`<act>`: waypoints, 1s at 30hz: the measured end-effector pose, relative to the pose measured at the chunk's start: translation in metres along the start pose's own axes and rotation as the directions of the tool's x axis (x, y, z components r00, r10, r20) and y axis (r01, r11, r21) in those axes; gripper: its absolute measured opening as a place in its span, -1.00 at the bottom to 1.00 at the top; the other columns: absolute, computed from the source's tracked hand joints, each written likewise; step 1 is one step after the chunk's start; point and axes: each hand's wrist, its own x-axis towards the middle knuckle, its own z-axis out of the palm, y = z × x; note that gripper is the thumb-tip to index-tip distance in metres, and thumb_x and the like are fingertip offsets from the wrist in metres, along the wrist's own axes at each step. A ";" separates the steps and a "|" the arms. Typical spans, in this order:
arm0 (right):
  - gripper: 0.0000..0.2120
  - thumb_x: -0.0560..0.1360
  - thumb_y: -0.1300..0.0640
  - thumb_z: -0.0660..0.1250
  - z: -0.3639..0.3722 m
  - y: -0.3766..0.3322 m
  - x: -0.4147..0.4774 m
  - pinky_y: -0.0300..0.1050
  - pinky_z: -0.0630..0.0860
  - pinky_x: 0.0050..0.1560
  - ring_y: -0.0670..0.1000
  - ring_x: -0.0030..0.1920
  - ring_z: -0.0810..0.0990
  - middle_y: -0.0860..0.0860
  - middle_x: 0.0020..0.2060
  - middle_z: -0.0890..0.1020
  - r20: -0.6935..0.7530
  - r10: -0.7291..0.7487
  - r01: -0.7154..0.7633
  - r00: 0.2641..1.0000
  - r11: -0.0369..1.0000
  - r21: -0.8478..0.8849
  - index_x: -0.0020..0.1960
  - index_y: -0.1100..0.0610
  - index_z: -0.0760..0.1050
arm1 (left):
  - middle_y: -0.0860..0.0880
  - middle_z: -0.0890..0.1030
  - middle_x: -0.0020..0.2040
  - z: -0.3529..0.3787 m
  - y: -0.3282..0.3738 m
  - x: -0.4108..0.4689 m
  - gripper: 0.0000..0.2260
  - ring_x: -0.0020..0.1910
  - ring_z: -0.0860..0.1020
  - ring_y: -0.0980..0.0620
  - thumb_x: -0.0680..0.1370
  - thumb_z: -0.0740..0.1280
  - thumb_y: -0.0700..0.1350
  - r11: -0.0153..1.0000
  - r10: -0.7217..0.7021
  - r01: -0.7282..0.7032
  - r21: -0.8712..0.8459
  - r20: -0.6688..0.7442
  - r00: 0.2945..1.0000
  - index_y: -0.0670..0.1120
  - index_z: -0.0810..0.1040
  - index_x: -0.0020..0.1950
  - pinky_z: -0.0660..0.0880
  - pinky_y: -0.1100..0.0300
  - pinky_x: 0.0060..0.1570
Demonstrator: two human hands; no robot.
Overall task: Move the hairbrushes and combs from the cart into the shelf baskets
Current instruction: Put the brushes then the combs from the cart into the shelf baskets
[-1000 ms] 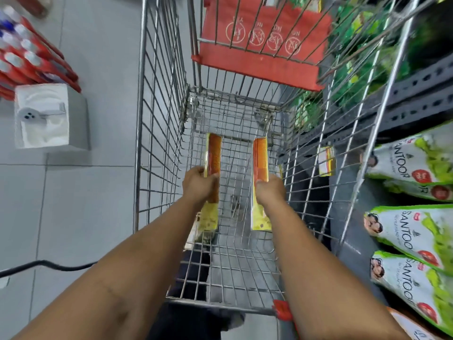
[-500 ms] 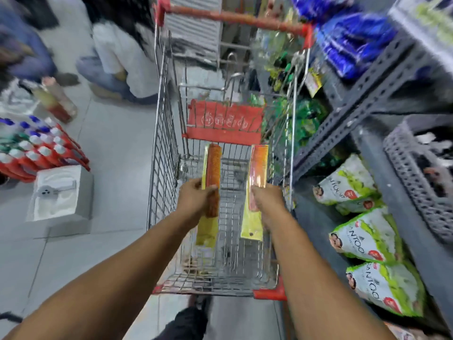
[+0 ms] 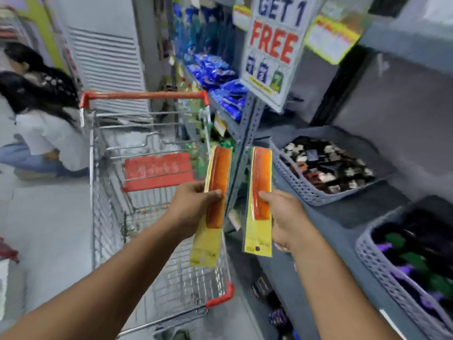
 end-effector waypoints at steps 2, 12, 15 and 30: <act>-0.89 0.55 0.27 0.24 -0.031 -0.009 -0.021 0.02 0.53 -0.24 0.15 -0.31 0.58 0.21 -0.28 0.56 -0.061 -0.049 0.050 0.997 0.999 0.018 0.00 0.30 0.51 | -0.16 0.60 -0.31 0.029 0.007 -0.011 -0.95 -0.40 0.56 -0.02 0.49 0.40 -0.33 1.000 -0.005 0.005 -0.010 0.056 0.998 -0.24 0.62 -0.17 0.52 0.19 -0.40; -0.85 0.55 0.29 0.24 -0.183 -0.028 -0.127 0.03 0.50 -0.23 0.14 -0.34 0.54 0.21 -0.31 0.56 -0.391 -0.131 0.189 0.911 0.975 0.114 0.02 0.35 0.53 | -0.11 0.57 -0.44 0.184 0.020 -0.084 -0.92 -0.55 0.54 0.02 0.51 0.38 -0.32 0.995 -0.089 0.096 0.001 0.390 0.916 -0.24 0.58 -0.19 0.49 0.21 -0.57; -0.87 0.55 0.30 0.23 -0.220 -0.023 -0.157 -0.02 0.51 -0.28 0.14 -0.39 0.55 0.19 -0.40 0.58 -0.458 -0.138 0.220 0.878 0.967 0.131 -0.07 0.33 0.53 | -0.13 0.59 -0.36 0.224 0.018 -0.106 -0.97 -0.52 0.57 0.05 0.52 0.38 -0.30 0.994 -0.112 0.106 0.040 0.462 0.880 -0.26 0.60 -0.10 0.50 0.23 -0.56; -0.68 0.55 0.23 0.28 -0.370 0.031 -0.288 0.20 0.56 0.00 0.25 -0.03 0.62 0.26 0.02 0.62 -0.725 -0.020 0.278 0.689 0.930 0.239 0.29 0.27 0.46 | -0.19 0.62 -0.29 0.399 -0.035 -0.227 -0.94 -0.34 0.59 -0.13 0.49 0.40 -0.33 0.975 -0.210 0.092 0.201 0.712 0.670 -0.25 0.60 -0.19 0.57 0.04 -0.28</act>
